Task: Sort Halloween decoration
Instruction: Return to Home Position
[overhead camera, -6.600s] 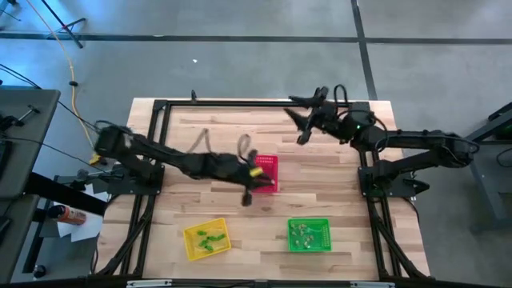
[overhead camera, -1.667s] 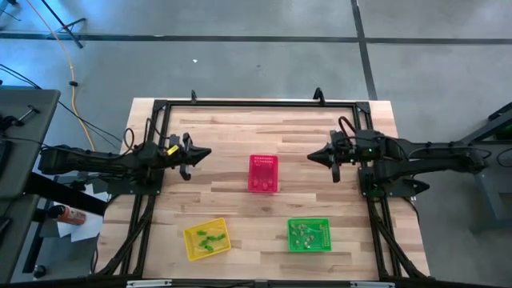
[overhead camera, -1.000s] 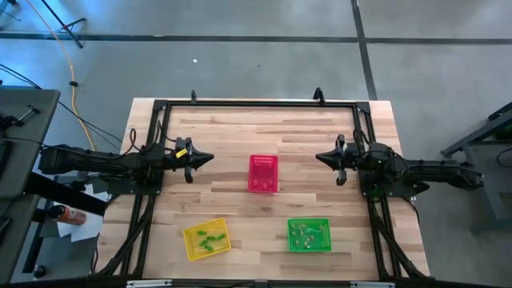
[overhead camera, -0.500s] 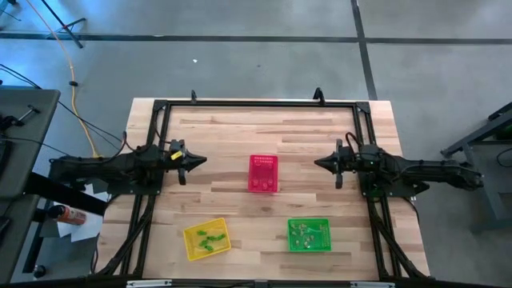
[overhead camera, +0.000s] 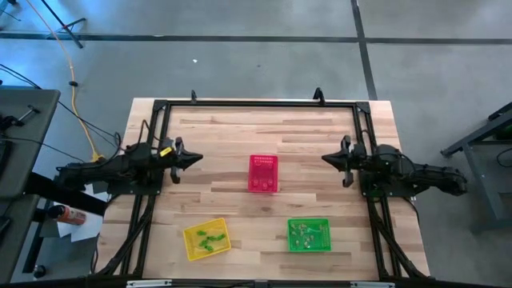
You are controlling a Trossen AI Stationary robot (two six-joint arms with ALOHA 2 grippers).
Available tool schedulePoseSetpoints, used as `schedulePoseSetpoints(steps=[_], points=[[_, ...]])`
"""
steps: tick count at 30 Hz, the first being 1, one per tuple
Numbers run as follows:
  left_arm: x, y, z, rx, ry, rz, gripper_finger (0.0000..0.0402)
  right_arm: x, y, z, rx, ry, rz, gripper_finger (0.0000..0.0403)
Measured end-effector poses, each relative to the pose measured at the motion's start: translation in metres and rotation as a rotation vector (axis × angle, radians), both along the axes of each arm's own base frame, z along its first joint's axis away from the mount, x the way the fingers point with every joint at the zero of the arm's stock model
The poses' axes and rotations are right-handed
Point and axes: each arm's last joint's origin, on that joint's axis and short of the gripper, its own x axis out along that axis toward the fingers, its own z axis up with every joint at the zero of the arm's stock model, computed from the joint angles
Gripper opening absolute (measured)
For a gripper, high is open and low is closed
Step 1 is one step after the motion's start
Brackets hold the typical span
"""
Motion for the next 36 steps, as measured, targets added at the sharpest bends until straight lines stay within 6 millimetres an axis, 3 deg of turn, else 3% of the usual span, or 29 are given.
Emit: schedulePoseSetpoints(steps=[36], points=[[0.0005,-0.0036,0.0,0.0,0.0,-0.037,0.0003,0.0007,-0.0001,-0.005,0.007,0.046,0.002,0.0]])
